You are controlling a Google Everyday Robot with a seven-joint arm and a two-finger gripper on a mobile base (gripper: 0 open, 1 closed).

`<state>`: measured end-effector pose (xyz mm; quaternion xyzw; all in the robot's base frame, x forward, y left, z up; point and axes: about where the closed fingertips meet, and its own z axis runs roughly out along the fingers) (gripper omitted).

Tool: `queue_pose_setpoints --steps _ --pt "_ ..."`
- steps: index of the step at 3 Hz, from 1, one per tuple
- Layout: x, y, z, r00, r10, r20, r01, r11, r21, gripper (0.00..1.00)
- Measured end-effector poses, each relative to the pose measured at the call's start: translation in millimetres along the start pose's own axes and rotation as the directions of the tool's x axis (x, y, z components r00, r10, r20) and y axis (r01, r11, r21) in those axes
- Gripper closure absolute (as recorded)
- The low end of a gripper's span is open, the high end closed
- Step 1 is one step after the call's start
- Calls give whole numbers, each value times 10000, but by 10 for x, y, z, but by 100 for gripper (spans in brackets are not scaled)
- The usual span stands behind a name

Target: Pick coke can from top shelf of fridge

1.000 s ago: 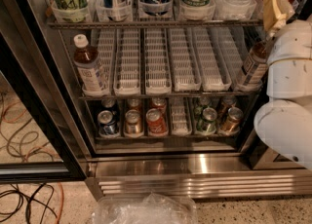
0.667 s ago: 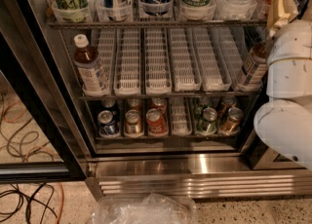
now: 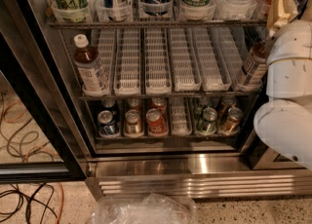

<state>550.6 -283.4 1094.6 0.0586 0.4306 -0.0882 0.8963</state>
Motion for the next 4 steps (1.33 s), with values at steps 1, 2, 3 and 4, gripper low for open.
queue_pose_setpoints --steps 1,2,3,4 --pt "53 45 -4 9997 -180 -161 177 9996 -222 37" --pt "125 136 34 9991 -325 -256 313 9985 -439 25" --pt "154 168 89 9991 -349 -232 337 9982 -488 26" --pt "172 152 175 9992 -361 -155 356 9989 -304 27"
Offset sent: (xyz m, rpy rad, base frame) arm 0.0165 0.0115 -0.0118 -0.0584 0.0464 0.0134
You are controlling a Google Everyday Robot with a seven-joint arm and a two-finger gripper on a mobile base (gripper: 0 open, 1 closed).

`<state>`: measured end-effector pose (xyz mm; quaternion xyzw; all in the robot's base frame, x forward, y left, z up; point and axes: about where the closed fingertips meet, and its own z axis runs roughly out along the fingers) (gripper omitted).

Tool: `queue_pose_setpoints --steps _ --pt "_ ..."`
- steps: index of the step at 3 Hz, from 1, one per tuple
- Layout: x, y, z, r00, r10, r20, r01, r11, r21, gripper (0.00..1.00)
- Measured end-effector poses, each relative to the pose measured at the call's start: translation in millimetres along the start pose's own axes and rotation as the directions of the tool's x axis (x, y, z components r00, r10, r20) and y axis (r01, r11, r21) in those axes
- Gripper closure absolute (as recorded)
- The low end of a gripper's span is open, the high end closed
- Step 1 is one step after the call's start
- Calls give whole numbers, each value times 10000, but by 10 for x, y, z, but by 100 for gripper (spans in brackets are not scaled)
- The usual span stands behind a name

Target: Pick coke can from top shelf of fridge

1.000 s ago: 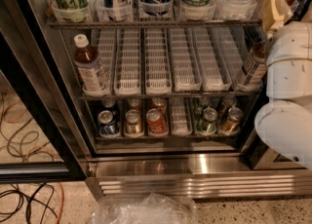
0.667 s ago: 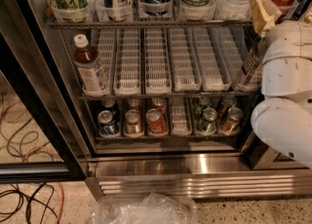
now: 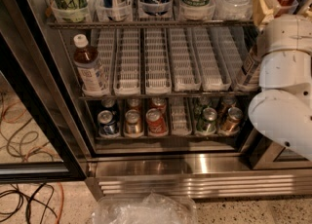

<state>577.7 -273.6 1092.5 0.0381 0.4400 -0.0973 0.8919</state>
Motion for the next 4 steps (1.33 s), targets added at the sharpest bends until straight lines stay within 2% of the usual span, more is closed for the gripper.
queue_pose_setpoints --steps 1,2,3,4 --pt "30 -82 78 10000 -31 -17 32 9989 470 45" --pt "77 -133 91 9998 3 -180 11 9968 802 46" --pt "129 -160 87 9995 41 -306 -10 9951 986 34" --pt "147 -156 84 9993 65 -355 -30 9951 989 35"
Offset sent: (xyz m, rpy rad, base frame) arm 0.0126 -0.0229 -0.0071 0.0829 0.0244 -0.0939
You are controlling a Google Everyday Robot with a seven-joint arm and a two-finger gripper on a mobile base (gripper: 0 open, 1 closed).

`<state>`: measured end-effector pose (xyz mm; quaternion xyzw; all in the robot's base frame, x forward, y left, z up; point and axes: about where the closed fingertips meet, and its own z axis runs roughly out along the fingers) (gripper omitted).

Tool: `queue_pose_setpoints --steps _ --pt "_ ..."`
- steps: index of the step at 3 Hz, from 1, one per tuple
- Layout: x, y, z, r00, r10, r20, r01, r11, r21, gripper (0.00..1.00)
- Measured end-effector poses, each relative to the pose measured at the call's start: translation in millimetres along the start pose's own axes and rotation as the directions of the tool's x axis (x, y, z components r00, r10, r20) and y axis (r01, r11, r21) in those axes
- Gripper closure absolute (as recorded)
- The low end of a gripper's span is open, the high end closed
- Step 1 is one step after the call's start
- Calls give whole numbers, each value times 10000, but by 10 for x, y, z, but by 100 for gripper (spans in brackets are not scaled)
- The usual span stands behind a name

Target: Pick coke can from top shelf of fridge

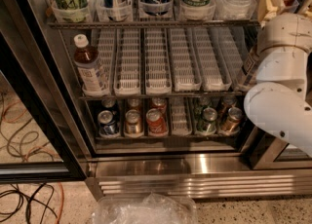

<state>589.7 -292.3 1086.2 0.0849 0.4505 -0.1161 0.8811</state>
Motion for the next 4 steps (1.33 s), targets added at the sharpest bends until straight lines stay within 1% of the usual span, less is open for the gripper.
queue_pose_setpoints --steps 1,2,3,4 --pt "-16 2 33 9996 109 -278 -108 9999 49 36" --pt "-71 4 105 9989 8 -479 -10 10000 -45 37" --pt "-90 58 144 9982 -4 -604 -9 9998 -214 36" --pt "-69 170 115 9971 29 -765 -73 9983 -576 36"
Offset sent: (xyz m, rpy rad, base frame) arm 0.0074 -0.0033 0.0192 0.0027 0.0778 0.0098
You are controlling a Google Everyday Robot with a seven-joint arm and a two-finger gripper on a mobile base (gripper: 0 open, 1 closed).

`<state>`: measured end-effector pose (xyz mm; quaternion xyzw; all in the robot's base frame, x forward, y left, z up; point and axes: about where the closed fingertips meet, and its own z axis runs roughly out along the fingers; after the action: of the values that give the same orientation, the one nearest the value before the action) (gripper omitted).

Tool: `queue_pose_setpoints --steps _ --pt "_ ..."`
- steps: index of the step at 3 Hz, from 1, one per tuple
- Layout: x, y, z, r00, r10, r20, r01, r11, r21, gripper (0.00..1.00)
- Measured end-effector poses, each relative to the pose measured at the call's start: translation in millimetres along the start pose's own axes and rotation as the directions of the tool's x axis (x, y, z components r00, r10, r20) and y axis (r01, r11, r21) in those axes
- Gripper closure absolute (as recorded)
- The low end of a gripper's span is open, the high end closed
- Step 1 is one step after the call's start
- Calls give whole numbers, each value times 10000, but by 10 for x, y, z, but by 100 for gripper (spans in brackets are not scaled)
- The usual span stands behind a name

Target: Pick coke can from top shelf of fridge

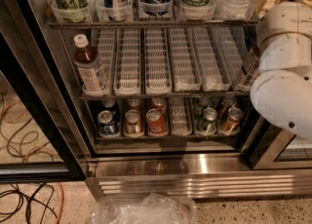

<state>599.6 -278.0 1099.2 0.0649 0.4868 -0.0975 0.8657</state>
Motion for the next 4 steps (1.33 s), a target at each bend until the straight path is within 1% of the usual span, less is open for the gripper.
queue_pose_setpoints --steps 1,2,3,4 --pt "89 78 -21 10000 -3 79 3 10000 -85 36" --pt "153 93 -10 9998 -19 222 18 10000 38 36" --pt "209 28 93 9992 -83 399 65 9990 447 36" --pt "255 -79 216 9982 -237 553 182 9951 976 36"
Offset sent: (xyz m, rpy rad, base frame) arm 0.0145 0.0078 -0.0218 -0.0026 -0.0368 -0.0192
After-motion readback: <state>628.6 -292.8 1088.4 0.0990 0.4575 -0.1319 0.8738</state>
